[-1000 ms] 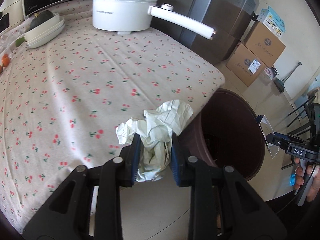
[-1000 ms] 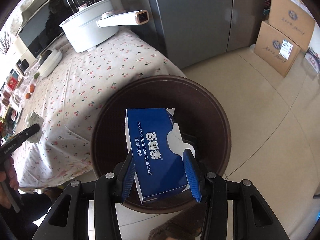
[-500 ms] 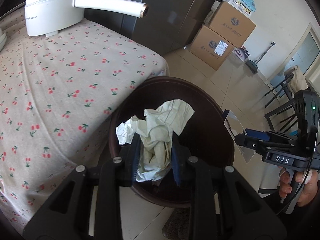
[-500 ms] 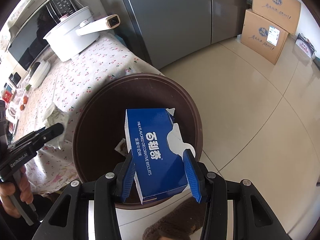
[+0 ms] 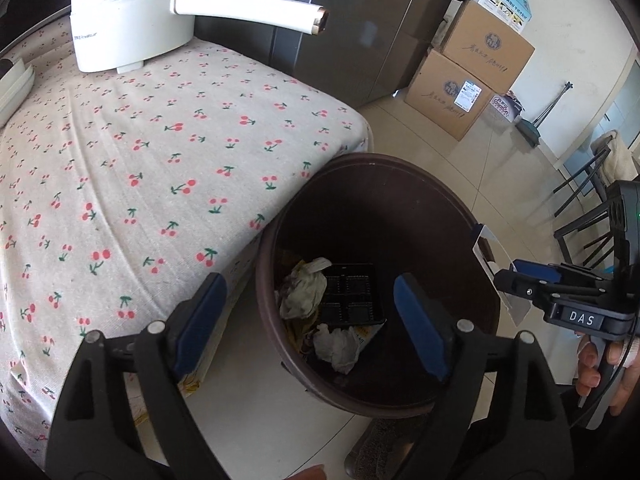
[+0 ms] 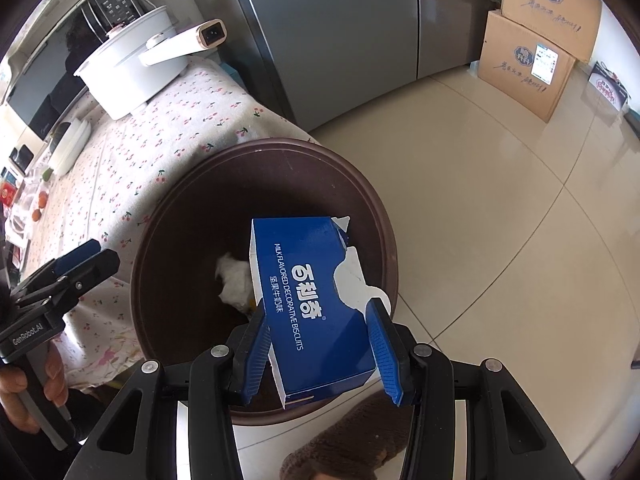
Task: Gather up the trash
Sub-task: 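Open the left tool and then the right tool to drop tissue and box into the bin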
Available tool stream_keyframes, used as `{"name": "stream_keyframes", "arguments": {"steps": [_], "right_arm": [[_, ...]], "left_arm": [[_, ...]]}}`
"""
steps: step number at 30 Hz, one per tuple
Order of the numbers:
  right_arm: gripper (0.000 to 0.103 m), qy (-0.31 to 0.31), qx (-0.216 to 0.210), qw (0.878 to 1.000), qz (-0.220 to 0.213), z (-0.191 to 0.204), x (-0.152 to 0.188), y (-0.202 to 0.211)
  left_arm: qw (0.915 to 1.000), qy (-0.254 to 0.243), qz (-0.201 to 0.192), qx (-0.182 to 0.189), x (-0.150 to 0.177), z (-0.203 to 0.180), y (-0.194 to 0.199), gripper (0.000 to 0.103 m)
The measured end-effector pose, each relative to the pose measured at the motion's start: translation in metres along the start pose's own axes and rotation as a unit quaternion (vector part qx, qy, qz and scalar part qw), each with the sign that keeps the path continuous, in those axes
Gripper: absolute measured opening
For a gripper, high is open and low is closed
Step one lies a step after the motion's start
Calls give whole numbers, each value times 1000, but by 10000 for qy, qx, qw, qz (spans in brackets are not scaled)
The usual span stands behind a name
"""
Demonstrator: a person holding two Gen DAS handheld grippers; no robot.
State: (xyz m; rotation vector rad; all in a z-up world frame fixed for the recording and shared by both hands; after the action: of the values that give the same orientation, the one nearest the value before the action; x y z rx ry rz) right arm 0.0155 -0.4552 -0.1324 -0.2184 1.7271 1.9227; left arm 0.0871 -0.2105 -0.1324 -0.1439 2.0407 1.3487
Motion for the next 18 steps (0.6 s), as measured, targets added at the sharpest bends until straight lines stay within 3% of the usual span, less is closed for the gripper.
{"name": "stream_keyframes", "arguments": {"steps": [8,9,11,18], "right_arm": [[50,106,-13,9999,2,15,-4,-3],[54,122,-34,9999,13,17,-5,-3],[79,98,-15,10000,9,22,-7,-2],[86,170,146,9997,-30,41,-11,0]], "left_arm": [[9997,-77,-50,-224,6,5,15,86],[9996,-105,-68,-271,6,6,18,86],[9991,-140,-95,-383,8,10,25,86],[9961,-18,-135,-871,20,34,53,86]]}}
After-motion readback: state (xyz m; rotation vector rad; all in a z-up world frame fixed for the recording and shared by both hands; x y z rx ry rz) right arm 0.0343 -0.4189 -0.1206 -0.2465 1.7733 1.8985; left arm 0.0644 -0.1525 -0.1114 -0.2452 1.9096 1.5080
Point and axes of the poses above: each gripper's, at about its wrist camera, not at the fingertips, and y roughly against the way its jaws point, z to its left, x to its underside, the point moved 3 cm from there along -y, roughly the way its jaws point, and after that the axes turned 4 degrees about -z, right-handed, at the moved point
